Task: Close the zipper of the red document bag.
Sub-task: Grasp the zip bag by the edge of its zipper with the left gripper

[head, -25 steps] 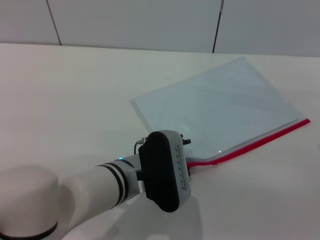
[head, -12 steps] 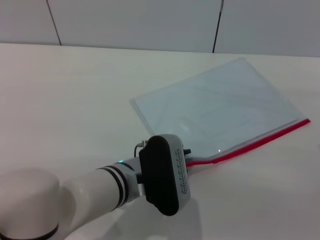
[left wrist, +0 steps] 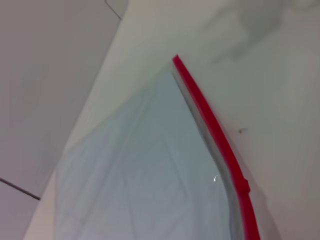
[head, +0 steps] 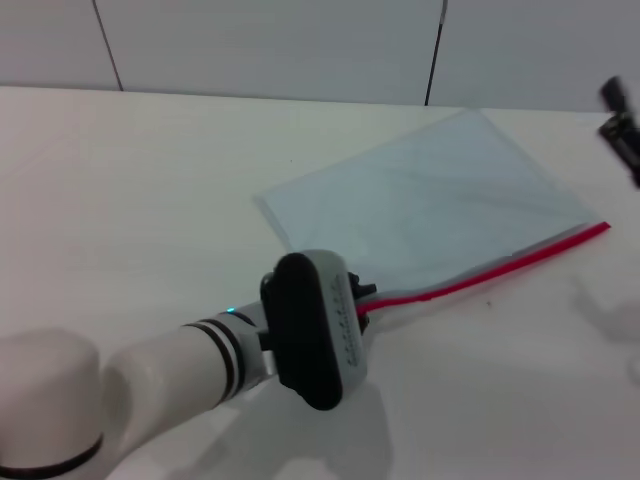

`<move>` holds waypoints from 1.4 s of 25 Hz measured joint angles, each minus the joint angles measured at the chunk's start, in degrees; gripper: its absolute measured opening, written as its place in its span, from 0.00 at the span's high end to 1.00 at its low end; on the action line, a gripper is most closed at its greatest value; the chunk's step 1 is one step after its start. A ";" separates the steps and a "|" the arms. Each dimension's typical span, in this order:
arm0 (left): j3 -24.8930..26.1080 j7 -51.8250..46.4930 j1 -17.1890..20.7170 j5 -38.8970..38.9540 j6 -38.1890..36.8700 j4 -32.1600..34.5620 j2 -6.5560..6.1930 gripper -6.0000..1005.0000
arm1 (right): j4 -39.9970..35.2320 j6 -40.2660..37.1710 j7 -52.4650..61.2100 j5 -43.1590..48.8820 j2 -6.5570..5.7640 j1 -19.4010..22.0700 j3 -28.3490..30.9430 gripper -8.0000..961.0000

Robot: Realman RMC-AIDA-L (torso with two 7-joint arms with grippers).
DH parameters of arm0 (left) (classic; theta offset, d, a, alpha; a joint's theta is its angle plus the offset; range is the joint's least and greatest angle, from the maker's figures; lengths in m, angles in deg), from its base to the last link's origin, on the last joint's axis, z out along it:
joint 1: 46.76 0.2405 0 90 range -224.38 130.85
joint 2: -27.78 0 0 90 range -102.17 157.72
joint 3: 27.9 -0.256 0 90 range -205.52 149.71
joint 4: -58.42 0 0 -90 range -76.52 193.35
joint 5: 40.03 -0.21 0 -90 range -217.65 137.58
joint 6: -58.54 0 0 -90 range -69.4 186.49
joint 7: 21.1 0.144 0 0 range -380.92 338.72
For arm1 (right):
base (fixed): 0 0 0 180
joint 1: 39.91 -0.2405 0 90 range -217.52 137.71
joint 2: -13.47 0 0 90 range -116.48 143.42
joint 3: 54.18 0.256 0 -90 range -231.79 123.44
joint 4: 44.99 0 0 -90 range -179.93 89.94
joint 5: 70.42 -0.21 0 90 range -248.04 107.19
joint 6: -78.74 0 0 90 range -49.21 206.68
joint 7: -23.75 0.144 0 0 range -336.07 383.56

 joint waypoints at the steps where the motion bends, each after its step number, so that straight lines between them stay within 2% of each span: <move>1: 1.16 0.17 0.83 -1.19 -1.45 0.03 0.14 0.94 | -1.41 1.35 -2.77 3.59 -0.04 -0.55 -1.29 0.07; 4: 5.98 0.91 4.46 -6.50 -7.59 0.09 1.02 0.94 | -2.15 3.70 -6.14 7.42 -0.09 -1.28 -2.00 0.07; 7: 9.50 1.08 6.74 -8.47 -12.40 0.05 1.55 0.94 | -2.33 7.12 -9.72 12.91 -0.10 -2.44 -2.07 0.07; 12: 14.17 2.83 9.50 -8.57 -23.00 -0.98 1.43 0.94 | -2.15 12.94 -16.62 21.20 0.01 -3.69 -2.10 0.07; 15: 15.72 3.55 10.30 -8.40 -26.73 -1.60 1.58 0.94 | -1.26 16.68 -20.45 23.79 0.19 -4.00 -2.13 0.07; 23: 16.61 3.10 10.44 -8.29 -27.87 -2.92 1.58 0.94 | 1.13 22.84 -26.51 25.37 0.21 -4.11 -3.40 0.07; 30: 18.62 3.03 10.40 -8.19 -28.08 -4.75 1.79 0.94 | 1.18 19.38 -26.93 25.33 0.09 -2.92 -3.71 0.07; 35: 18.74 2.98 10.25 -8.18 -30.02 -5.09 1.91 0.94 | 1.45 19.92 -29.83 25.43 0.35 -3.09 -4.60 0.08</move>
